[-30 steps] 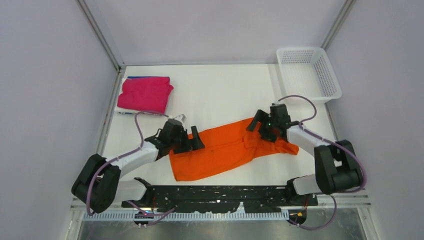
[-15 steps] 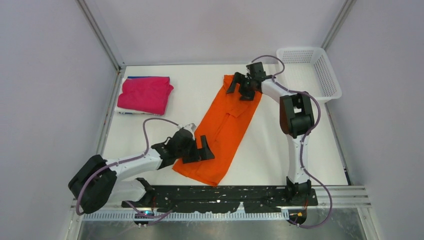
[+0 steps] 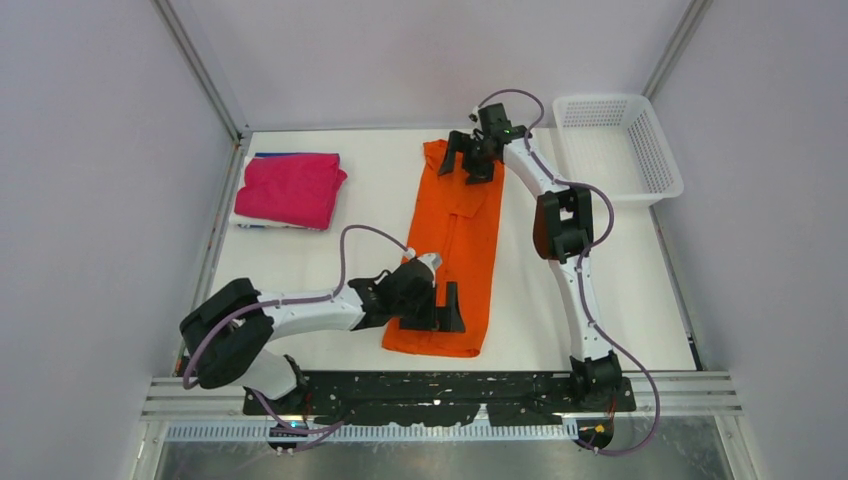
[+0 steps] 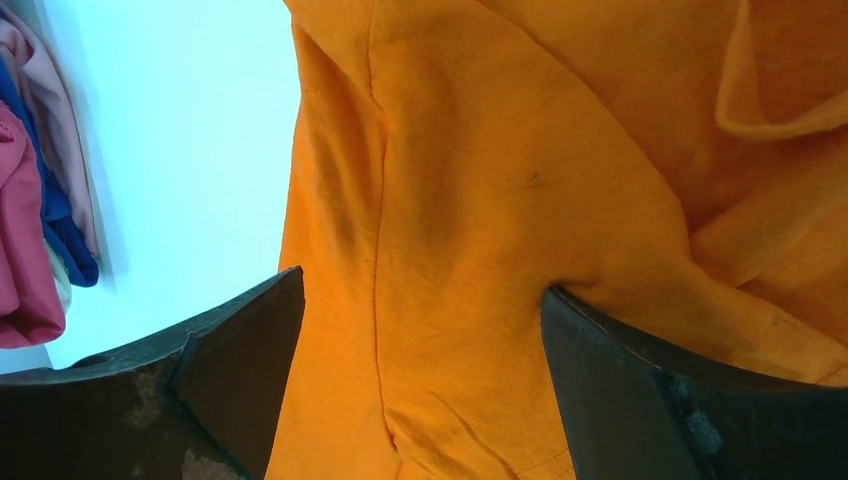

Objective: Fold and stack the t-shirts
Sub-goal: Rotate the tshirt 90 degrees

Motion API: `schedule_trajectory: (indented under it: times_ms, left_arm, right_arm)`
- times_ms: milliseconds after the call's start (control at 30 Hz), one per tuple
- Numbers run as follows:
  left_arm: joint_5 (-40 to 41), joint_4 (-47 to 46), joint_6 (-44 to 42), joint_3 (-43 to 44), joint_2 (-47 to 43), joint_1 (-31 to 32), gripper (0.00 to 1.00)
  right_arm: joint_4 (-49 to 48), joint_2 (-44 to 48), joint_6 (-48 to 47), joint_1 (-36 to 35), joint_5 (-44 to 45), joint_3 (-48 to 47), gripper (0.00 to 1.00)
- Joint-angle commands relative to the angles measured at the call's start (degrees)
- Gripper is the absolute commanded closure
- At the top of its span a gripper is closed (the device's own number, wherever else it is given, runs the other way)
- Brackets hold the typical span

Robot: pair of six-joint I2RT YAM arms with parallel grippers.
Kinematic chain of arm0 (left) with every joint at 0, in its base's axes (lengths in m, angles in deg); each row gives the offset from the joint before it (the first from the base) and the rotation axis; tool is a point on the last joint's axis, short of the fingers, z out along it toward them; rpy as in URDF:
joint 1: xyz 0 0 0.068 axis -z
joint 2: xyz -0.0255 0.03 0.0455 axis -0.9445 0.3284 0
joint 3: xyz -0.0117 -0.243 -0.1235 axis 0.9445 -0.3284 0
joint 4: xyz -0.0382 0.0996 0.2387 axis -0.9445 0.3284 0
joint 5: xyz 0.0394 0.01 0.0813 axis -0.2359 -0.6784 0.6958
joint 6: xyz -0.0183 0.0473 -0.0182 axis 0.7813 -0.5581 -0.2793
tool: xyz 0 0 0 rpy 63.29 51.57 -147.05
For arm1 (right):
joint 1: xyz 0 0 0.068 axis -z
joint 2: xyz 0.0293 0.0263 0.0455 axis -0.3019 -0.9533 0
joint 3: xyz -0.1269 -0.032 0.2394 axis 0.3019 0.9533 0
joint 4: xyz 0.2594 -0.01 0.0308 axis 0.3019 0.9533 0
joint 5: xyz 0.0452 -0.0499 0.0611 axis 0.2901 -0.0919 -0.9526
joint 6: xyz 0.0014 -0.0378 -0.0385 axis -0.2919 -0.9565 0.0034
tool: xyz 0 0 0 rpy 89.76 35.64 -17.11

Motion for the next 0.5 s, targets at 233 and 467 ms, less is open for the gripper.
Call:
schedule_trajectory:
  times_ms: [233, 467]
  left_arm:
    - [11.8, 11.5, -5.5, 0.1, -16.3, 2.7, 0.00]
    - [19.6, 22.1, -1.9, -9.9, -30.9, -2.3, 0.00]
  right_arm:
    - [2.5, 18.0, -11.9, -2.8, 6.6, 7.8, 0.05]
    - [-15.4, 51.7, -7.2, -7.5, 14.9, 55.3, 0.05]
